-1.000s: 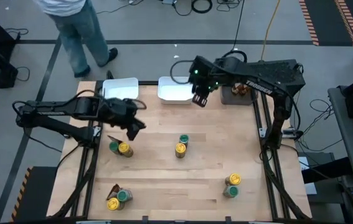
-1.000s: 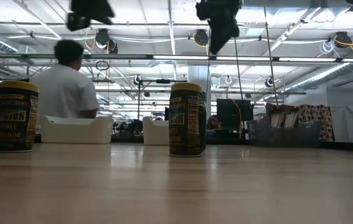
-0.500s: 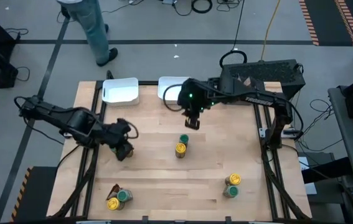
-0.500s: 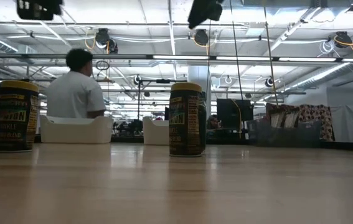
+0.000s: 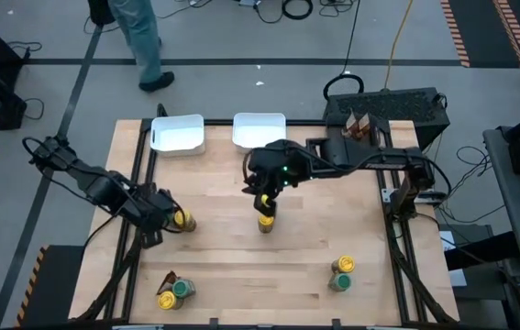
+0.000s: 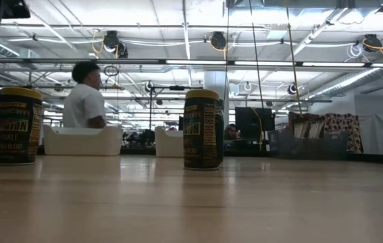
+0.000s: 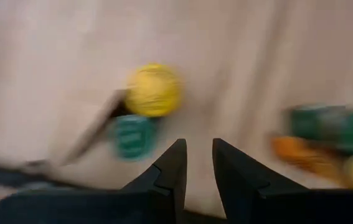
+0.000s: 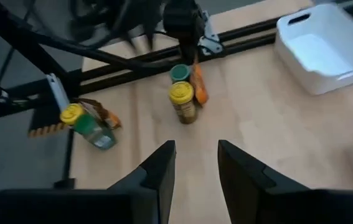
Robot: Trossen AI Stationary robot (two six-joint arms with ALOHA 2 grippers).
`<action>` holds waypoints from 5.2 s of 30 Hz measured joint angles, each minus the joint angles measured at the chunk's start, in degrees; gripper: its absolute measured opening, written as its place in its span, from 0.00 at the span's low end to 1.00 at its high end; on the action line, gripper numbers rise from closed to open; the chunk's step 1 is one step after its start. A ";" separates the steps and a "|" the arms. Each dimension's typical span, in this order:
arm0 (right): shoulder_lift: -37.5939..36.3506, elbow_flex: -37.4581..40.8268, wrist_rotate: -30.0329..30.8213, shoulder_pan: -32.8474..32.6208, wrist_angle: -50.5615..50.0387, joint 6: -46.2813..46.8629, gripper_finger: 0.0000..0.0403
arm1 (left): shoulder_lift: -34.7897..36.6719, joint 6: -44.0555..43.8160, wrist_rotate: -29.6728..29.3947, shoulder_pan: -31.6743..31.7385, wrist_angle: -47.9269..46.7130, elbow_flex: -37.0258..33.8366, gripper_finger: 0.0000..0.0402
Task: Sort spices by type
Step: Put the top orange seasoning bag into the black bin
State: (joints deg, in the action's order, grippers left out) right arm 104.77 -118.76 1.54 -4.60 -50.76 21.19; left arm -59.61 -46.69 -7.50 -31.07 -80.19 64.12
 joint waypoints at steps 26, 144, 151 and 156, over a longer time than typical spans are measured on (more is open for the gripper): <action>-1.99 0.07 7.40 -2.25 -15.00 -12.27 0.25 | -0.37 45.58 5.07 29.87 -5.52 -6.56 0.21; -22.35 0.00 7.77 11.63 -31.20 -4.09 0.25 | -35.13 92.21 -10.03 39.79 18.66 24.43 0.00; -23.96 0.00 9.75 11.63 -33.49 1.30 0.25 | -46.23 101.56 -13.73 40.13 18.91 33.59 0.00; -23.82 0.84 10.77 11.63 -34.79 2.81 0.25 | -50.95 104.17 -13.82 39.77 18.69 35.08 0.00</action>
State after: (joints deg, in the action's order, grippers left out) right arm 80.95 -117.92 12.31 7.03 -85.55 24.01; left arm -110.56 57.49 -21.32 8.69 -61.50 99.20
